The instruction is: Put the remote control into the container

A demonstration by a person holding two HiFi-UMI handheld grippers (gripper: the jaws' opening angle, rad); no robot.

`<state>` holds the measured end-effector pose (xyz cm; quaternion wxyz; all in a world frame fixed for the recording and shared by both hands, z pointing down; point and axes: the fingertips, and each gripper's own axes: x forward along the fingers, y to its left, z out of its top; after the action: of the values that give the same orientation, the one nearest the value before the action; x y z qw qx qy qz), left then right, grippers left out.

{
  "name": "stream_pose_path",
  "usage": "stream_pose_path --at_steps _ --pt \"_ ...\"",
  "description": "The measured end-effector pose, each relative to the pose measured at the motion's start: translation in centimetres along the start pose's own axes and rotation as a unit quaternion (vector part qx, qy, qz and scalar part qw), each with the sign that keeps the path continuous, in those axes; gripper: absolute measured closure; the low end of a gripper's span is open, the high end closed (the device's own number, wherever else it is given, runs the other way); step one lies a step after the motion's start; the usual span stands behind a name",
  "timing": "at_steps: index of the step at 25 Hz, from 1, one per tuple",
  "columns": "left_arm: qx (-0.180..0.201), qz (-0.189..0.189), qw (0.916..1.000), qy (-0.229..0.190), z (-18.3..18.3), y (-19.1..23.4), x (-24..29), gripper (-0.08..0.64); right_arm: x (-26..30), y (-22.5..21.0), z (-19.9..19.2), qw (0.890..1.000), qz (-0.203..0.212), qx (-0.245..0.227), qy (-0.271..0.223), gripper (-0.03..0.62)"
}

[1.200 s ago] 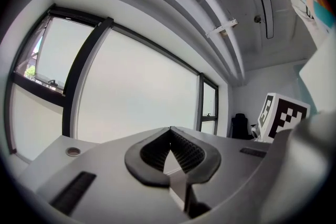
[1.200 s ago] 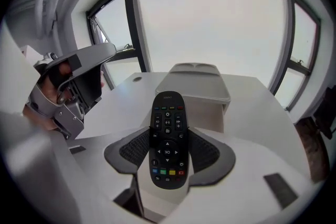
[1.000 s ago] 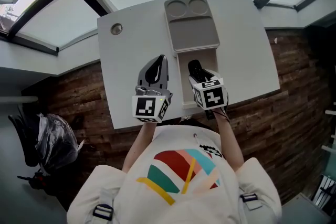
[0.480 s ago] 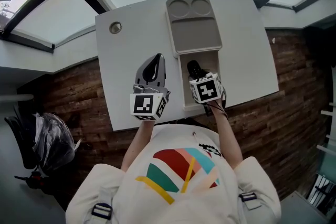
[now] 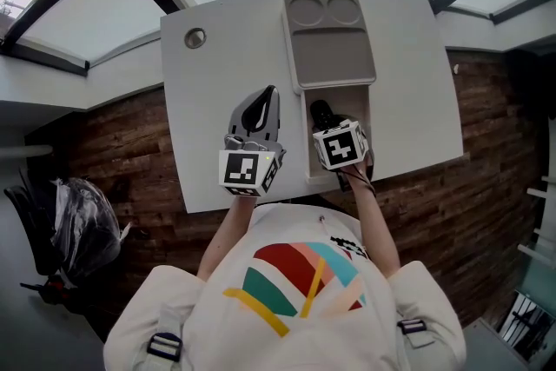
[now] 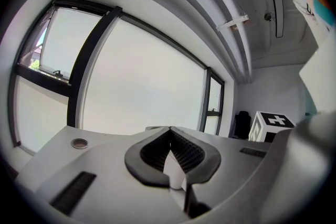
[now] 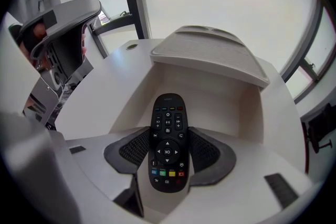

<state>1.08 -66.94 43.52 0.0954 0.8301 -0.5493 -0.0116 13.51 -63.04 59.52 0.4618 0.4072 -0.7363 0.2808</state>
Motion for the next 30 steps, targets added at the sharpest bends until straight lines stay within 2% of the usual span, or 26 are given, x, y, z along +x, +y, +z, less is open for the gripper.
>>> stream_pose_path --at_steps 13,23,27,30 --pt "-0.01 0.0 0.9999 0.012 -0.7 0.9 0.1 0.552 0.8 0.3 -0.2 0.999 0.007 -0.01 -0.051 0.353" --pt "-0.01 -0.008 0.9999 0.007 -0.5 -0.2 -0.1 0.552 0.8 0.1 -0.3 0.999 0.011 -0.013 -0.045 0.348" --pt "-0.003 -0.013 0.9999 0.01 -0.2 -0.9 -0.3 0.552 -1.3 -0.5 1.1 0.995 -0.027 -0.004 -0.098 0.322" --pt "0.001 -0.018 0.9998 -0.001 0.7 -1.0 -0.6 0.552 -4.7 0.0 2.9 0.989 -0.034 -0.009 -0.144 0.321"
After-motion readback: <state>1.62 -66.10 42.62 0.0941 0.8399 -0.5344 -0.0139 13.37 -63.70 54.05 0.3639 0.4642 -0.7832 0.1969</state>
